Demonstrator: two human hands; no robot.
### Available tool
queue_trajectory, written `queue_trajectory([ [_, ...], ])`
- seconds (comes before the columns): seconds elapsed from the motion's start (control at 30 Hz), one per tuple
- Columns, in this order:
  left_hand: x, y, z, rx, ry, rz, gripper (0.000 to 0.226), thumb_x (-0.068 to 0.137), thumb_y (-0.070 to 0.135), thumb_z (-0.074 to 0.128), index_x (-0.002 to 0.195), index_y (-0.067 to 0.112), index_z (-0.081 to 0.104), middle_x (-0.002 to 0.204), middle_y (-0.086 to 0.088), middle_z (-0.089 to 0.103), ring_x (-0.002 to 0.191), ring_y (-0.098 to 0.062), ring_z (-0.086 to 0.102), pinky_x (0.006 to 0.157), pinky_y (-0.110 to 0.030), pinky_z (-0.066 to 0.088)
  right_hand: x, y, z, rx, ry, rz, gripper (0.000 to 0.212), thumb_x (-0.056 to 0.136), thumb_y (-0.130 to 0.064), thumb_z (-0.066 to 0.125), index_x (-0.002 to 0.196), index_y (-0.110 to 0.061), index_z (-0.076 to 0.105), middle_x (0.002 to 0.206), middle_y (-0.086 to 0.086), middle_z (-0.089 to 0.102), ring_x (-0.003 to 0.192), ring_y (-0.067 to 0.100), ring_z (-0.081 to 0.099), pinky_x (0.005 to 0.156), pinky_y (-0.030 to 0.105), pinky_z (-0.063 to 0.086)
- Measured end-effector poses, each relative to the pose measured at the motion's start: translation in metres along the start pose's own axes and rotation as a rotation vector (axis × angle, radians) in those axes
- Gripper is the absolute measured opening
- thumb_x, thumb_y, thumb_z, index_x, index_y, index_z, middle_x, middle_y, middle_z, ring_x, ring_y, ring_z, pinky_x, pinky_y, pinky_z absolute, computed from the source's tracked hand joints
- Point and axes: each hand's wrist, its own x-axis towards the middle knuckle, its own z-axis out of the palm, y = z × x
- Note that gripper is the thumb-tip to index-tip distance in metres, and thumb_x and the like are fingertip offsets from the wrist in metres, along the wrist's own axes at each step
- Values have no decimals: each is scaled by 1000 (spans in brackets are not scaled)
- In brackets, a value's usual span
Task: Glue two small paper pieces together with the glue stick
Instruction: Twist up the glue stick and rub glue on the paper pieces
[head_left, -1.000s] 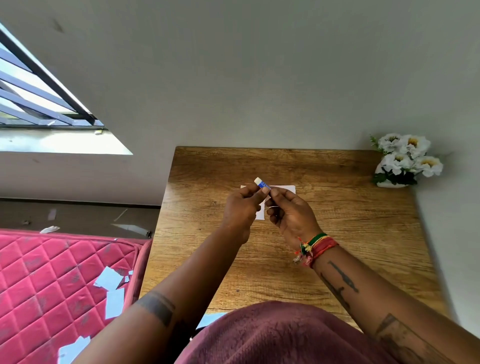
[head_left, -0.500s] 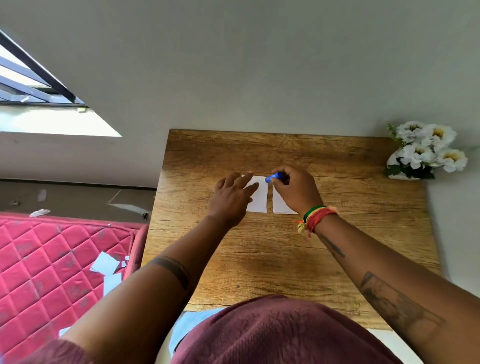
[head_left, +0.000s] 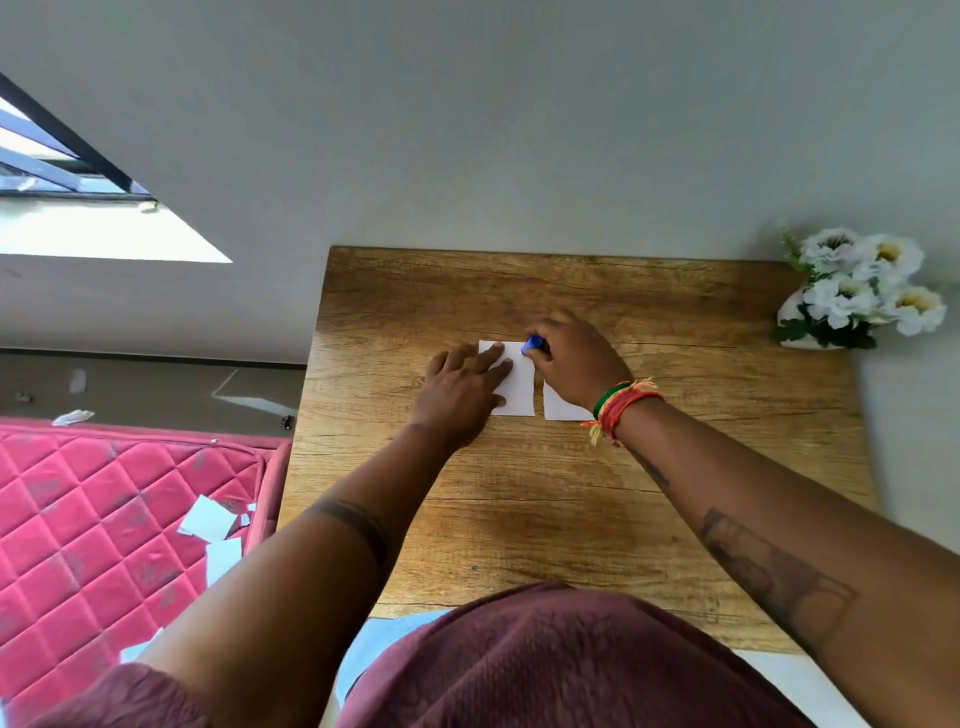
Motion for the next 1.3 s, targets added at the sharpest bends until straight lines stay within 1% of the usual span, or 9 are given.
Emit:
queue_trajectory([
  [0.23,0,0,0,-10,5,-9,61,102,44,55,159,32,35,170,4,24,153,-33,21,120,-51,20,-12,-8,2,8,-57,-25,24,97,-24,61,118,-15,68,120,5,60,104,25,60,82,34,49],
  [0.37,-1,2,-1,-12,8,-18,61,102,44,55,158,31,36,170,3,25,153,-33,22,120,-51,20,-22,-11,4,16,-74,-24,24,97,-25,60,117,-15,69,118,5,60,101,25,61,77,30,45],
  [0.5,-2,3,-1,-9,10,-21,60,103,44,54,159,32,34,170,4,24,152,-33,23,119,-50,21,-34,-14,7,24,-93,-21,24,98,-25,59,118,-15,68,119,6,59,107,26,60,85,35,50],
  [0.8,-4,4,-3,2,26,-20,60,103,43,54,158,30,36,169,2,27,151,-33,25,119,-50,22,-56,-16,13,42,-74,-5,26,97,-27,61,119,-15,69,114,3,60,100,21,60,78,30,47],
  [0.93,-8,6,-3,37,56,-29,57,104,46,50,156,26,40,164,-5,35,145,-33,32,117,-48,24,-55,-12,4,209,50,111,23,92,-21,64,112,-16,73,102,2,64,87,14,57,75,24,41],
  [1.03,-13,8,-3,94,105,-43,51,105,40,47,153,23,44,151,-10,46,136,-35,40,113,-48,29,-53,-6,-3,272,154,177,21,90,-16,66,109,-14,75,106,1,69,91,13,60,79,22,43],
  [1.1,-15,12,-3,137,111,-53,49,105,39,46,151,20,46,142,-13,51,129,-35,45,110,-48,32,-52,-3,-6,290,177,188,20,91,-15,68,110,-13,74,111,2,70,96,16,62,82,24,46],
  [1.2,-17,19,-4,182,117,-76,42,104,40,50,139,17,56,133,-13,57,122,-34,50,105,-48,36,-50,2,-8,309,207,207,19,91,-16,69,109,-14,74,111,1,69,94,14,62,82,23,48],
  [1.3,-18,25,-2,171,143,-90,37,101,41,54,129,18,62,131,-12,58,118,-34,52,101,-47,39,-46,3,-7,316,218,218,17,91,-17,69,108,-16,74,109,1,69,94,15,62,82,23,47],
])
